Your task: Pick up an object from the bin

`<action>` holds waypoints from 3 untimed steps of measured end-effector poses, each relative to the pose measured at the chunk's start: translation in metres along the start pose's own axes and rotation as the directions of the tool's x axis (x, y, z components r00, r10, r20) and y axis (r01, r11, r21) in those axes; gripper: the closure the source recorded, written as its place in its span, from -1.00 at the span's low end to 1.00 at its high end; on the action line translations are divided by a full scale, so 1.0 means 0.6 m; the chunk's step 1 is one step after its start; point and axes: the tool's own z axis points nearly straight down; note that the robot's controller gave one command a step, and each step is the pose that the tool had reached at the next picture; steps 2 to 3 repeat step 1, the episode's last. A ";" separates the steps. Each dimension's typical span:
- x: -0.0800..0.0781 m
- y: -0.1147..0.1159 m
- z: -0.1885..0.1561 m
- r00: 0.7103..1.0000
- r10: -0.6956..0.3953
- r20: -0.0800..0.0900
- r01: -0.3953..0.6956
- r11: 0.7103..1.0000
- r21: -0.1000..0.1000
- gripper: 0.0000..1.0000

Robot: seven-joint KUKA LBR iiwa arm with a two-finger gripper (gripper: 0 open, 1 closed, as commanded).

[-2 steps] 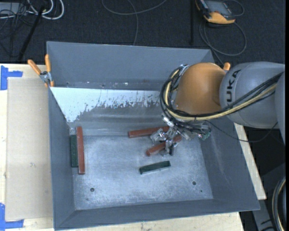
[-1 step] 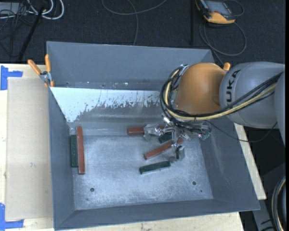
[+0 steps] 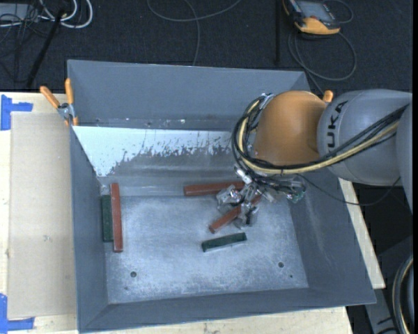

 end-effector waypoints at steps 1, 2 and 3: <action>0.033 -0.019 -0.252 0.999 0.037 0.007 -0.037 0.999 0.009 1.00; 0.033 -0.019 -0.252 0.999 0.037 0.007 -0.037 0.999 0.009 1.00; 0.033 -0.019 -0.252 0.999 0.037 0.007 -0.037 0.999 0.009 1.00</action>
Offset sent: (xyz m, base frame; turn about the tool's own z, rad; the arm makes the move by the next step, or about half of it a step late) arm -0.0091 -0.0222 0.1462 0.0269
